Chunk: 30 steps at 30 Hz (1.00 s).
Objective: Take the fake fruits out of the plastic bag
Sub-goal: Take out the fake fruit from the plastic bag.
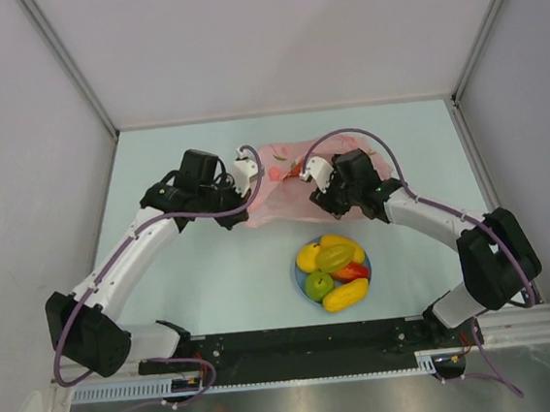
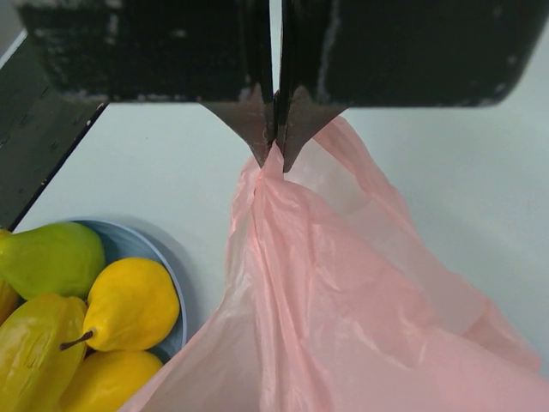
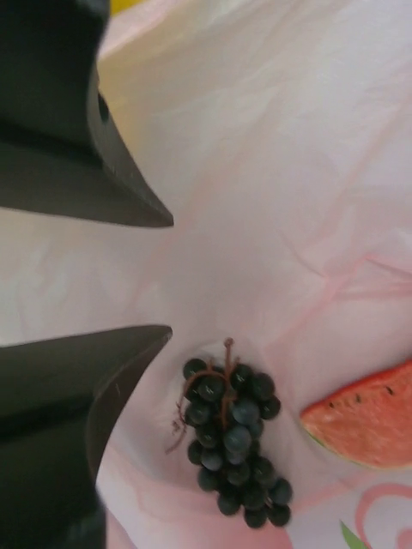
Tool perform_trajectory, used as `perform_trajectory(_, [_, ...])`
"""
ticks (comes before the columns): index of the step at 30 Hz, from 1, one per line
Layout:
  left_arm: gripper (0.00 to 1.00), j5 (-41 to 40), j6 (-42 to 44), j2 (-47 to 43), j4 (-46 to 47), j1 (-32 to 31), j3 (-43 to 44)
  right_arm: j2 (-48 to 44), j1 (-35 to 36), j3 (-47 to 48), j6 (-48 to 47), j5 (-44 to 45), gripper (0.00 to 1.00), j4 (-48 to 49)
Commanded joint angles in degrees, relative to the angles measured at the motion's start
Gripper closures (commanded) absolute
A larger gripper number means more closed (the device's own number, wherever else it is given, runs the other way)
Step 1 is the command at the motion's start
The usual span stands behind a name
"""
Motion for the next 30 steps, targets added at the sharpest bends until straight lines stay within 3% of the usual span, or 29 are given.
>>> perform_trajectory(1, [1.00,-0.3,2.7,0.4,-1.0,0.2,-1.0,3.9,-0.4,3.6,-3.2,-0.1,0.43,7.5])
perform_trajectory(11, [1.00,-1.7,5.0,1.2,-0.7,0.2,-0.7,21.0,-4.5,20.1,-8.9,-3.0,0.35,6.2])
perform_trajectory(17, [1.00,-2.2,6.7,4.4,-1.5,0.2,1.7,28.4,-6.3,26.9,-11.3,-6.2,0.22,6.7])
perform_trajectory(19, [1.00,-1.8,7.1,5.7,-1.7,0.2,2.7,32.8,-7.4,33.0,-10.9,-8.2,0.18,5.0])
perform_trajectory(24, [1.00,-1.3,7.2,9.0,-2.9,0.2,6.9,46.7,-10.3,55.7,-6.4,-12.8,0.16,-10.4])
perform_trajectory(27, [1.00,-1.6,7.1,10.5,-3.5,0.2,8.7,55.7,-11.1,69.7,-8.7,-14.3,0.16,-18.9])
perform_trajectory(30, [1.00,-2.2,7.1,12.0,-4.0,0.2,10.5,63.3,-11.0,82.5,-10.7,-16.0,0.22,-30.2])
